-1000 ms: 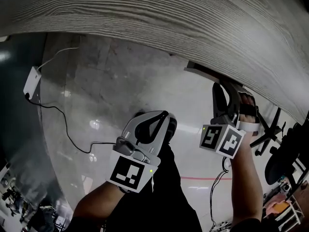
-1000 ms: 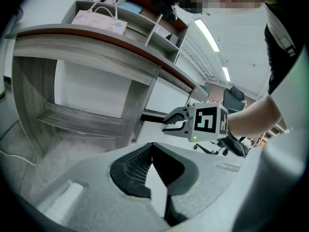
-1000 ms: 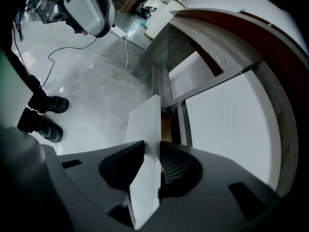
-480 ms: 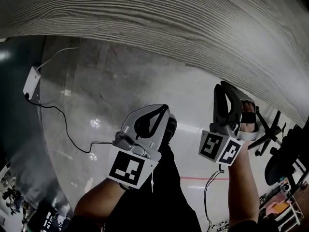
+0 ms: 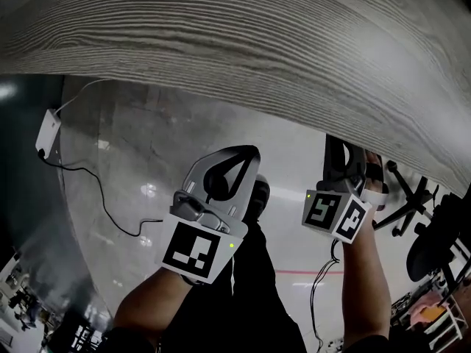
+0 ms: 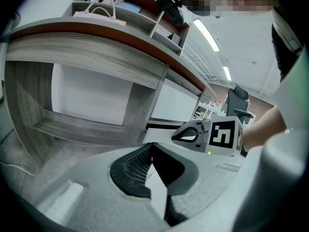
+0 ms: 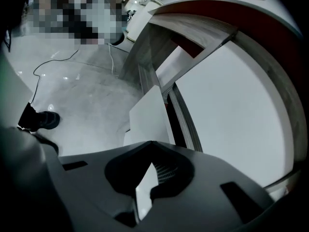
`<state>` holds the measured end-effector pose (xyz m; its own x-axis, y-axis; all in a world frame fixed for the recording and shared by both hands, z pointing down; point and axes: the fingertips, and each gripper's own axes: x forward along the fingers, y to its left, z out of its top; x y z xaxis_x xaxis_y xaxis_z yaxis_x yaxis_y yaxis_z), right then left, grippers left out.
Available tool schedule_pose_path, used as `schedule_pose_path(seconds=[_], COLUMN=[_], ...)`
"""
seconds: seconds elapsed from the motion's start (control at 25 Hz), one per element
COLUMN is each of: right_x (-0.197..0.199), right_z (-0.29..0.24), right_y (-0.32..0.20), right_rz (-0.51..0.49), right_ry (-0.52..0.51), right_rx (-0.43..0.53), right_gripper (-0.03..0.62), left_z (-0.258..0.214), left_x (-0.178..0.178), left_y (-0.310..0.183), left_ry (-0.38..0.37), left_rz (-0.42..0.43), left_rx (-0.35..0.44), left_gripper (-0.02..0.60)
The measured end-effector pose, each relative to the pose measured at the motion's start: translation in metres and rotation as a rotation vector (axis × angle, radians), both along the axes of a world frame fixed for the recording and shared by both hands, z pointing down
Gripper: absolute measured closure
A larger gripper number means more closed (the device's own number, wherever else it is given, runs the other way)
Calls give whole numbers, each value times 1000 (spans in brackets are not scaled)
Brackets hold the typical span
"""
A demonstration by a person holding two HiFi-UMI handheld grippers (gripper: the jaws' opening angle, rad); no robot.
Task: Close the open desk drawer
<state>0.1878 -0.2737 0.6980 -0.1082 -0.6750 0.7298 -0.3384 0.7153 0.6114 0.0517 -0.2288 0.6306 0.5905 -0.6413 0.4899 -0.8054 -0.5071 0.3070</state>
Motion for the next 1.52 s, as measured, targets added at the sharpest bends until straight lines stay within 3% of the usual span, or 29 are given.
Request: schedule_pose_path(seconds=[0.64,1.0,1.12,1.24,1.4,1.52], right_x=[2,0,-2,-22,-49,-61], right_z=[8,14,1,-35,-115,-180], right_y=[-37,-29,-8,24,65,77], right_rz=[117,114,113,119,165,189], right_ry=[-84,-99,-150,-287,-474,-512], right_rx=[82,18,-13,-76,-174,-157], right_gripper=[583,583,583,583,583,583], left_z=[8,-2,-26,-65,-145,-204], left_x=[5,4,4,-5,-11,-15], left_y=[1,5,4,5,14,24], left_ry=[7,11,6,0,29,44], left_rz=[8,-3,-7,-10,-17,-12], left_rx=[-11,-1,41,92,132,154], left_gripper=[574,574,574,574,574,574])
